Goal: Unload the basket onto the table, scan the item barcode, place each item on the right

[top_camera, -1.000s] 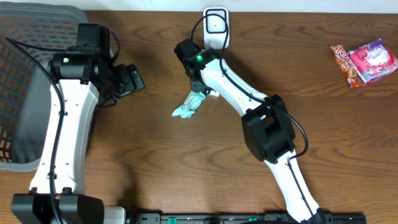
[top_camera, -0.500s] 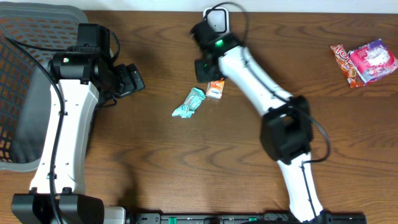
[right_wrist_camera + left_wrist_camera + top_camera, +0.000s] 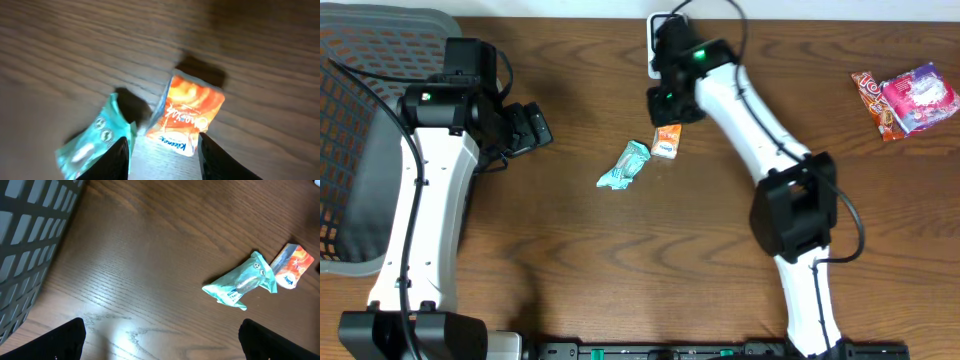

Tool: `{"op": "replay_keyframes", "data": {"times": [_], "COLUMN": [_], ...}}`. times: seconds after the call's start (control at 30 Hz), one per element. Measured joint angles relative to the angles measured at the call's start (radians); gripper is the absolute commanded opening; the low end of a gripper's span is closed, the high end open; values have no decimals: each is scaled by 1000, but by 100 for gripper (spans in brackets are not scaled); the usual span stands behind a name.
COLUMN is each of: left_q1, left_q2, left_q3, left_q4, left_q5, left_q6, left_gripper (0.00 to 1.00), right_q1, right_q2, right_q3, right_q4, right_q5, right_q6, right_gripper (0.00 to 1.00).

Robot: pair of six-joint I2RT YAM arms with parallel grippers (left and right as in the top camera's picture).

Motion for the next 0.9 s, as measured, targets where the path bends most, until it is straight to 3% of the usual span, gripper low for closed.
{"op": "replay_keyframes", "data": {"times": [0.33, 0.6, 0.67, 0.7, 0.9], "left_q1": [0, 0, 0, 0, 0], "left_q2": [0, 0, 0, 0, 0], "left_q3": [0, 0, 0, 0, 0], "left_q4": [0, 0, 0, 0, 0], "left_q5": [0, 0, 0, 0, 0], "left_q6": [0, 0, 0, 0, 0], "left_gripper": [98, 98, 98, 98, 98], "right_q1": [149, 155, 155, 155, 155], "right_q2": [87, 174, 174, 174, 171], "right_q3": [0, -1, -1, -1, 0], "right_q4": [7, 30, 32, 34, 41], "right_q5": [364, 456, 464, 466, 482], "right_q6": [168, 218, 222, 225, 236], "right_gripper": [41, 38, 26, 2, 1]}}
